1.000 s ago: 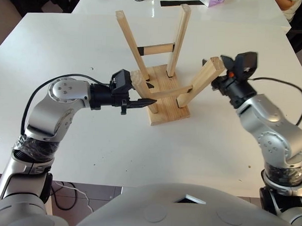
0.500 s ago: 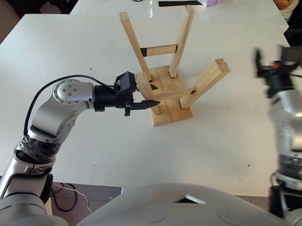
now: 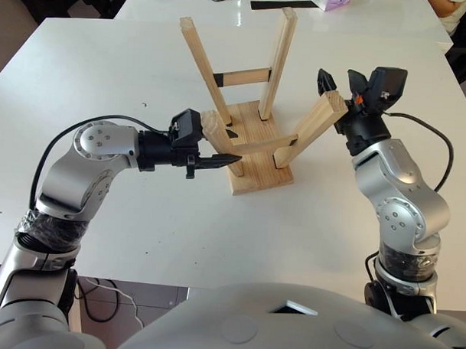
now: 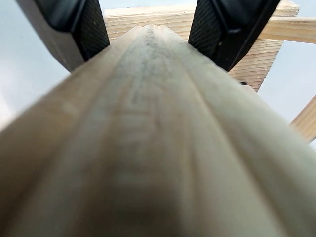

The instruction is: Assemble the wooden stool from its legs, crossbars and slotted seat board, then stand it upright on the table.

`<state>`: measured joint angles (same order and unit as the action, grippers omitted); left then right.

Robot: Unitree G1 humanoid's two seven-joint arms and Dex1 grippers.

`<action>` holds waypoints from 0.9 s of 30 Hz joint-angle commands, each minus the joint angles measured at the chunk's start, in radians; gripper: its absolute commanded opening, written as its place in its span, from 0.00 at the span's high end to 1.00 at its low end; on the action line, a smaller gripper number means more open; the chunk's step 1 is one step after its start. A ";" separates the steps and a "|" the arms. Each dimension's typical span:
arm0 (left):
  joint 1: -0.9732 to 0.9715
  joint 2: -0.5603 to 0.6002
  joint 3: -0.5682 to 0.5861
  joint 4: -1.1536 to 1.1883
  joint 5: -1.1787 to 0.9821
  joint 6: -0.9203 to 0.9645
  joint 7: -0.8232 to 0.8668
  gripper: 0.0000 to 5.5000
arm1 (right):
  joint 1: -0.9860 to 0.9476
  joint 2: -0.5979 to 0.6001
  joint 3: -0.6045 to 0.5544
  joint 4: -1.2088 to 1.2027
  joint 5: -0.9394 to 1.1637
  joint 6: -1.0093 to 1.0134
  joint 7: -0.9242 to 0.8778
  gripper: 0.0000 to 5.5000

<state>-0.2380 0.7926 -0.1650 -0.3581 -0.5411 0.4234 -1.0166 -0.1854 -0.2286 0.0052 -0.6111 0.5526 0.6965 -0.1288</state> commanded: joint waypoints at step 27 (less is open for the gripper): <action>-0.034 -0.064 0.231 0.714 0.207 -0.253 0.094 0.39 | 0.616 -0.633 -0.103 -0.205 -0.044 -0.117 0.940 0.41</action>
<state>-0.0801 0.8495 0.1073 0.0733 -0.4937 0.3030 -1.1355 0.4235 -0.8615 -0.1612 -0.7908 0.5082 0.5858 0.7901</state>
